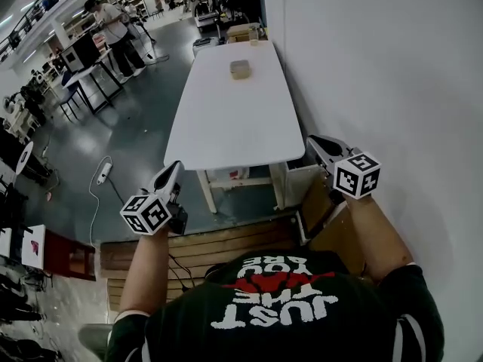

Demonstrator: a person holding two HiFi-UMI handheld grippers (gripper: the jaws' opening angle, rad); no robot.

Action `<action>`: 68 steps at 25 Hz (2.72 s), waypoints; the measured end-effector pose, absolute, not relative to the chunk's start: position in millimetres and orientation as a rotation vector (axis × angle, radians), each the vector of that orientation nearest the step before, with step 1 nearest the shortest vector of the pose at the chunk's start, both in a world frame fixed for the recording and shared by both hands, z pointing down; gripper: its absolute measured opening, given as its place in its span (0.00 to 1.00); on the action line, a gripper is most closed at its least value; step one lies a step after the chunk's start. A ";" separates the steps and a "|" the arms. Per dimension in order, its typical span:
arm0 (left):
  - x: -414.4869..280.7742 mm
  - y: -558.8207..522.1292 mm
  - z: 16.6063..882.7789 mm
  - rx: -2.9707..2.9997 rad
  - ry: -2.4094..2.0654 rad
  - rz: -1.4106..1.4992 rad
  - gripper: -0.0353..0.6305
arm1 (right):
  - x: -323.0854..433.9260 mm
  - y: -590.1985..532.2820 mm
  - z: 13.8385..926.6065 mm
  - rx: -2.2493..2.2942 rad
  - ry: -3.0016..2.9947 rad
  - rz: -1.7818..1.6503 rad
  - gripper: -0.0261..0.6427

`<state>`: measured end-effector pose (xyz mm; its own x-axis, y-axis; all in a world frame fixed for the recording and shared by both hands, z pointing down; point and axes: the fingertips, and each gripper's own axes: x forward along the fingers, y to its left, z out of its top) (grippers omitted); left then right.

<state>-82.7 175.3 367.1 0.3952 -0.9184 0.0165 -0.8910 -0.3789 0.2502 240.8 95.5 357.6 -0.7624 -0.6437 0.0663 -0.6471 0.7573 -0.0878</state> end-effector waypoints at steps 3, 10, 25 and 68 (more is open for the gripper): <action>-78.2 167.7 378.0 2.424 -1.595 -0.149 0.05 | 234.1 80.3 365.9 1.048 -2.925 0.185 0.04; -111.8 127.1 384.2 2.427 -1.583 -0.162 0.05 | 194.9 29.8 377.1 1.038 -2.904 0.203 0.04; -254.7 -93.3 383.9 2.531 -1.410 -0.108 0.05 | 30.9 -187.8 340.9 1.246 -2.767 0.104 0.04; -174.7 -538.4 519.0 2.488 -1.361 0.018 0.05 | 39.4 -657.1 563.2 1.029 -2.553 1.088 0.24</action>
<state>-174.7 -538.4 519.0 0.5497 -0.8208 0.1550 -0.8246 -0.5036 0.2579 39.4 -657.1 563.2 -0.7437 -0.5287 0.4091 -0.6613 0.4923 -0.5660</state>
